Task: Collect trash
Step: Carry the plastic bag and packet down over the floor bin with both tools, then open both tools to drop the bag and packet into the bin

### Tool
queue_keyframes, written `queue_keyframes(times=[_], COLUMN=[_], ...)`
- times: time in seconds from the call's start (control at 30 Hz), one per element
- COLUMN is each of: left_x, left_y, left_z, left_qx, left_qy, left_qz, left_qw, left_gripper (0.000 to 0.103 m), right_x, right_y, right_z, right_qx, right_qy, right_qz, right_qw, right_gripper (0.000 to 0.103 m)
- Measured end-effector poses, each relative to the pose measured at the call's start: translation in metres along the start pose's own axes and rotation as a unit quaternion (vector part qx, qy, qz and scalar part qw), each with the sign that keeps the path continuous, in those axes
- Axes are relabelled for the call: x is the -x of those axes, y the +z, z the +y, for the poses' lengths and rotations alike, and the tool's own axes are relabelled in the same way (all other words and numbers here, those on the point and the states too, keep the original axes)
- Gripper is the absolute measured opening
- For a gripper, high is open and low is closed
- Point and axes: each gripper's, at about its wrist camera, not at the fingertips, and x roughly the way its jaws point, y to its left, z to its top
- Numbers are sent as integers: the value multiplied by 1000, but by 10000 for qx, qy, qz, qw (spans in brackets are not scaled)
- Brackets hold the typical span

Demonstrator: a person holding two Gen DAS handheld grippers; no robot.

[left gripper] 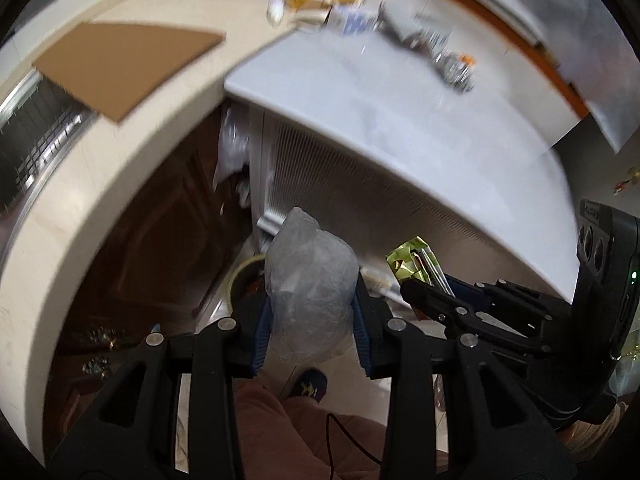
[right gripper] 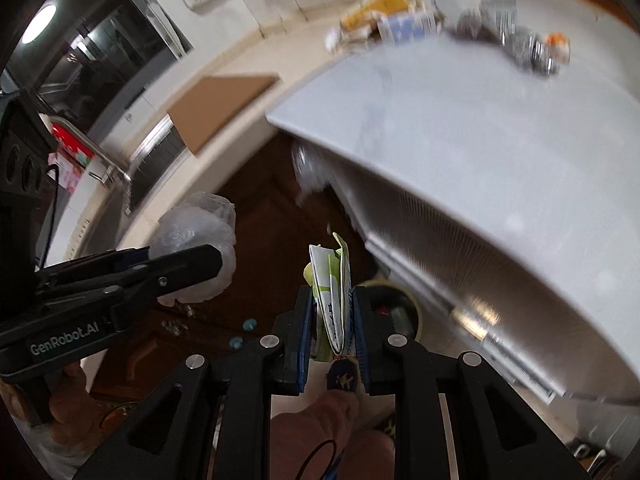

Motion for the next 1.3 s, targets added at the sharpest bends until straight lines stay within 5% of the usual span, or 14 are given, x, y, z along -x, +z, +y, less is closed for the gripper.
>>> queue_keyframes(times=[0.93, 1.3], left_x=[-321, -401], left_y=[-66, -92], left_z=[83, 108], left_qx=[-73, -224], left_qy=[325, 374], left_qz=[1342, 1604], left_qw=[9904, 9861], left_gripper=[32, 42], right_x=[-342, -449], right_y=[-95, -128], right_z=[-115, -140], right_qx=[-806, -730], right_qy=[-418, -534], right_qz=[1078, 1300], right_qw=[9900, 9874], right_gripper=[22, 41])
